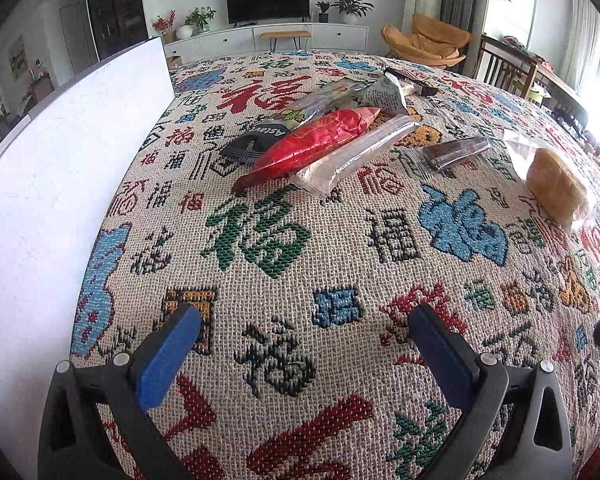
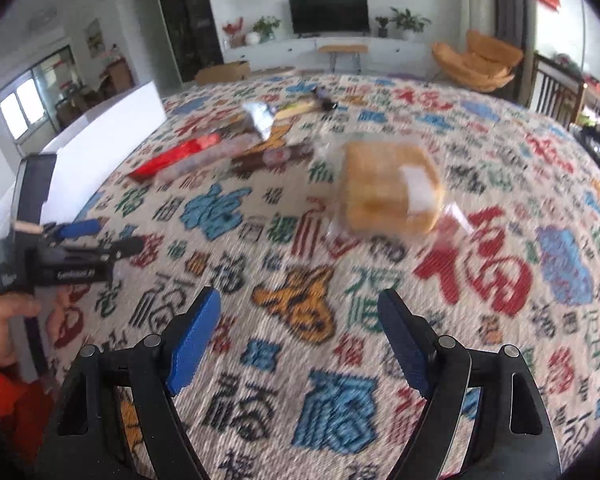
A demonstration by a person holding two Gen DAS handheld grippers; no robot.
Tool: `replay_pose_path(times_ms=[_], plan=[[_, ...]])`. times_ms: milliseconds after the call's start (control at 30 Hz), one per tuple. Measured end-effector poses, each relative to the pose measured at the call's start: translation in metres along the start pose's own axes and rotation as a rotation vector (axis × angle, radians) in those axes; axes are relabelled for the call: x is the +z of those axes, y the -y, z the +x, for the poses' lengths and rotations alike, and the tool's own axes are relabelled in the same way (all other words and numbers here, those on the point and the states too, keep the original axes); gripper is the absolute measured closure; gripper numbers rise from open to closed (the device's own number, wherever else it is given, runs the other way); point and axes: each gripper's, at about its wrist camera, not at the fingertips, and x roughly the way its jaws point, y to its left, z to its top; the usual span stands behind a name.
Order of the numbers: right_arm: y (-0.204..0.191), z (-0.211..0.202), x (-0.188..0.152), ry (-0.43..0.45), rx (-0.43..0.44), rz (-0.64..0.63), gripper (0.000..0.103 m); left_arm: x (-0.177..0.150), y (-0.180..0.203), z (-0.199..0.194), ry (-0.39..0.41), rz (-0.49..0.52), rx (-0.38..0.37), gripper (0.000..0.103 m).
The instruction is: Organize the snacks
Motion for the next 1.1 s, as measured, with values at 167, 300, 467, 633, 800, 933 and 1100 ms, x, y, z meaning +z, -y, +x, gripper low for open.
replay_pose_path(times_ms=[167, 300, 467, 633, 800, 933, 1100], plan=[[0.002, 0.026, 0.0, -0.053, -0.003, -0.019, 0.02, 0.0, 0.0, 0.0, 0.0, 0.0, 0.0, 0.0], [0.043, 0.04, 0.035, -0.024, -0.158, 0.037, 0.019, 0.0, 0.0, 0.0, 0.0, 0.0, 0.001, 0.0], [0.086, 0.024, 0.042, 0.014, -0.219, 0.17, 0.02, 0.0, 0.0, 0.0, 0.0, 0.001, 0.001, 0.0], [0.087, 0.004, 0.013, 0.005, -0.268, 0.146, 0.02, 0.0, 0.0, 0.0, 0.0, 0.001, 0.001, 0.0], [0.114, 0.009, 0.014, -0.012, -0.309, 0.208, 0.02, 0.0, 0.0, 0.0, 0.0, 0.001, 0.001, 0.0], [0.136, 0.029, 0.029, -0.046, -0.314, 0.249, 0.019, 0.0, 0.0, 0.0, 0.0, 0.001, 0.001, 0.0], [0.145, 0.037, 0.036, -0.018, -0.342, 0.221, 0.019, 0.0, 0.0, 0.0, 0.0, 0.001, 0.001, 0.0]])
